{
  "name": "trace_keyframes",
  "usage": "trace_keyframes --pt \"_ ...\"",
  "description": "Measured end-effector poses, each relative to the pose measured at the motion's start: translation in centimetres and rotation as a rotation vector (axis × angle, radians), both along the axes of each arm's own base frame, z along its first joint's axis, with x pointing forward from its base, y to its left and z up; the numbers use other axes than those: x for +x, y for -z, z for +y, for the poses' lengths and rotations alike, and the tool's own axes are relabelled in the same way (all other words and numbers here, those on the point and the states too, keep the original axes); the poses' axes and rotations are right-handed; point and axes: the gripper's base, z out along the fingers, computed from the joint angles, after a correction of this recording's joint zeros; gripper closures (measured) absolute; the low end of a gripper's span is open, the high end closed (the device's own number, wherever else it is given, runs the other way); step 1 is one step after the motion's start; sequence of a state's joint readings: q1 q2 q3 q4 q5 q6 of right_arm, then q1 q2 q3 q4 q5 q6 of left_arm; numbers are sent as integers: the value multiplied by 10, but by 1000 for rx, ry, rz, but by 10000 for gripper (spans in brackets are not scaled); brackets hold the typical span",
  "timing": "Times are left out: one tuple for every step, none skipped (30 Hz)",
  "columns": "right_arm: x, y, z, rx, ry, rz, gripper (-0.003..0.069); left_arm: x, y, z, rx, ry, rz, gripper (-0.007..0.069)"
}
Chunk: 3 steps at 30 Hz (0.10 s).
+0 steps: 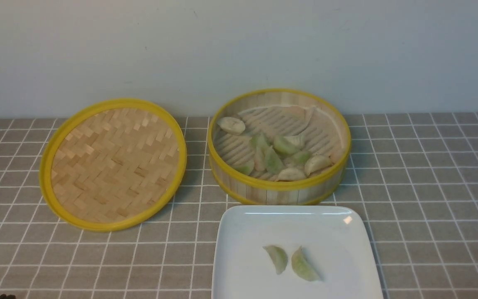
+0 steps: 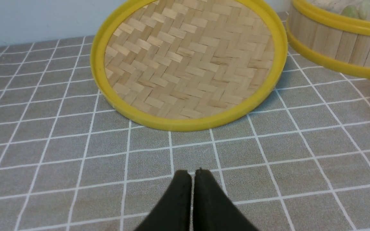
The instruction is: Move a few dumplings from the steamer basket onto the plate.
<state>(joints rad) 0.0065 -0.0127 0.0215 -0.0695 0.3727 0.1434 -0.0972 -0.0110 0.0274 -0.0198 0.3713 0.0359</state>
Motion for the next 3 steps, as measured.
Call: trace_keyframes --pt "0 0 0 0 0 0 672 0 0 0 0 0 0 629" --pt "0 0 0 0 0 0 672 0 0 0 0 0 0 629" --pt "0 0 0 0 0 0 672 0 0 0 0 0 0 629"
